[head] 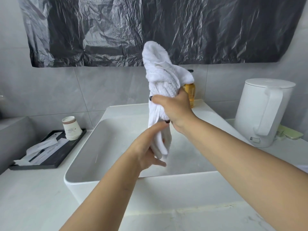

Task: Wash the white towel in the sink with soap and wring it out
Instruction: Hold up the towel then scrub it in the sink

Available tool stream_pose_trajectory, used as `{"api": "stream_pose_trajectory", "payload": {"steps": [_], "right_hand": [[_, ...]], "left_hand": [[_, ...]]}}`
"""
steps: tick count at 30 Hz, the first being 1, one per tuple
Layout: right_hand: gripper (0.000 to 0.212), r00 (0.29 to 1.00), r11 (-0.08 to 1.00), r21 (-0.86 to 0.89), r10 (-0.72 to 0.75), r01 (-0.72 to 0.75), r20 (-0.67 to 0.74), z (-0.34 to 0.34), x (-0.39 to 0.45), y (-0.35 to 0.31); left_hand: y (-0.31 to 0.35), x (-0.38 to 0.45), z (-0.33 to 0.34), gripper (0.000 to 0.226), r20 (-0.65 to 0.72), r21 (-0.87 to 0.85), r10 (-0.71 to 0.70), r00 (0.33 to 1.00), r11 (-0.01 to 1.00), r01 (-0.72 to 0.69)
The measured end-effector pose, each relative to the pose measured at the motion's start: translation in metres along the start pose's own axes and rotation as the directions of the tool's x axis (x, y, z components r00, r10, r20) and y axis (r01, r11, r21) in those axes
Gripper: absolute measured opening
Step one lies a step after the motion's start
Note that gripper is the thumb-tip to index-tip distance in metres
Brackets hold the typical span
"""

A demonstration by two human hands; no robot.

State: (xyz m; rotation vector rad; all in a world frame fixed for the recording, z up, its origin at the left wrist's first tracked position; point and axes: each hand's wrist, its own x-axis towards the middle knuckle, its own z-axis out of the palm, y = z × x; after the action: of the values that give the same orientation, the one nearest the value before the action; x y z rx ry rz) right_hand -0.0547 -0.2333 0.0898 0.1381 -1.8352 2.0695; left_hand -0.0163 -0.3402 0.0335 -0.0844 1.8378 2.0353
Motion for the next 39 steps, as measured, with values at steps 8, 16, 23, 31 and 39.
{"api": "stream_pose_trajectory", "payload": {"steps": [8,16,23,31,39], "right_hand": [[0.049,0.978,0.904,0.383,0.207,-0.189,-0.007,0.018,-0.007,0.007],[0.034,0.964,0.912,0.341,0.260,-0.227,-0.054,0.016,-0.011,0.011],[0.050,0.982,0.985,-0.073,0.147,-0.156,-0.117,0.030,-0.031,0.032],[0.048,0.994,0.920,-0.382,-0.103,0.084,-0.029,0.029,-0.049,0.040],[0.058,0.977,0.853,-0.476,-0.183,0.213,0.111,0.049,-0.071,0.040]], "left_hand": [[-0.006,-0.009,0.001,0.044,0.122,-0.531,0.149,0.981,0.845,-0.063],[-0.001,-0.007,-0.009,0.057,-0.111,-0.707,0.181,0.977,0.677,-0.205],[-0.008,0.003,-0.019,0.034,-0.263,-0.785,0.121,0.957,0.550,-0.285],[-0.008,-0.001,-0.016,0.052,-0.223,-0.743,0.031,0.974,0.642,-0.191],[-0.017,0.009,-0.016,0.037,-0.271,-0.753,0.273,0.923,0.537,-0.380]]}}
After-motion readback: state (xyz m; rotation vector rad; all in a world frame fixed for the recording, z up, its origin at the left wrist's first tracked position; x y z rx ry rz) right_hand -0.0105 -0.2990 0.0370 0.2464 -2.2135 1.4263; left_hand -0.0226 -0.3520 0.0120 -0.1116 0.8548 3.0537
